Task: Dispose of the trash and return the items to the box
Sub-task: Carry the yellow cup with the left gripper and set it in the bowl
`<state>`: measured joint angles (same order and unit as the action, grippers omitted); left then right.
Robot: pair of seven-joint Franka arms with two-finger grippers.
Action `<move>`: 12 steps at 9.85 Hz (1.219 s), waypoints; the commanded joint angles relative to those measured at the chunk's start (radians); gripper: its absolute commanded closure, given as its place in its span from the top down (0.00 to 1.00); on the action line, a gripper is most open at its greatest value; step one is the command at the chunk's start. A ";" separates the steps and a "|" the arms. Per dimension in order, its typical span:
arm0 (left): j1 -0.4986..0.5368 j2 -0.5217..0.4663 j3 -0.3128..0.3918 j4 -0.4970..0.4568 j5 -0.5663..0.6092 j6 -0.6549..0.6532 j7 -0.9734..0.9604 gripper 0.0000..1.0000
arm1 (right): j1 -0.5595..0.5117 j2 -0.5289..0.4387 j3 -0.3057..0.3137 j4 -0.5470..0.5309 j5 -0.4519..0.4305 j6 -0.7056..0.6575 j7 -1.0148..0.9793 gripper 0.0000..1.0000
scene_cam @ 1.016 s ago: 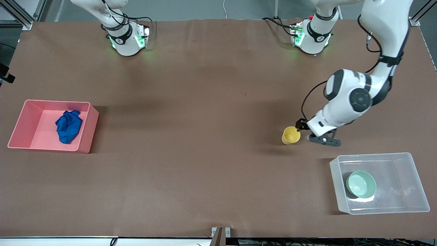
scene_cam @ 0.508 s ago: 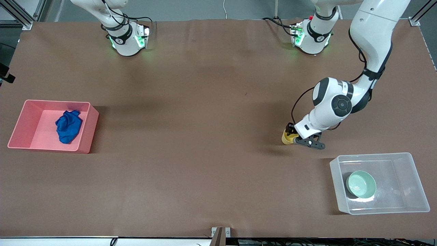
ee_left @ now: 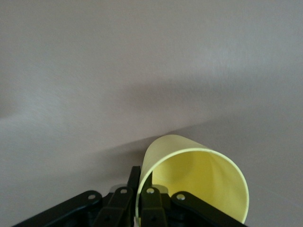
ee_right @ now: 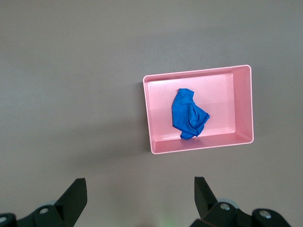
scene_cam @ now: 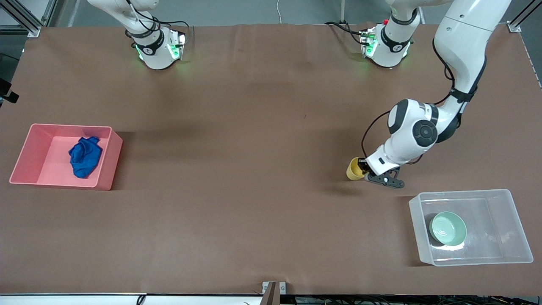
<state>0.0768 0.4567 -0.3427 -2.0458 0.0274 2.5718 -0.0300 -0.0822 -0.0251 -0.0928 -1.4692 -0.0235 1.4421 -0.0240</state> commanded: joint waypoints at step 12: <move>0.169 0.422 0.177 0.874 0.078 -0.331 0.348 0.00 | -0.005 -0.013 0.005 -0.010 -0.013 -0.002 -0.001 1.00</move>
<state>0.2573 0.8228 -0.1846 -1.2067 0.0866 2.2193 0.3208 -0.0836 -0.0251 -0.0937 -1.4697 -0.0236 1.4414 -0.0242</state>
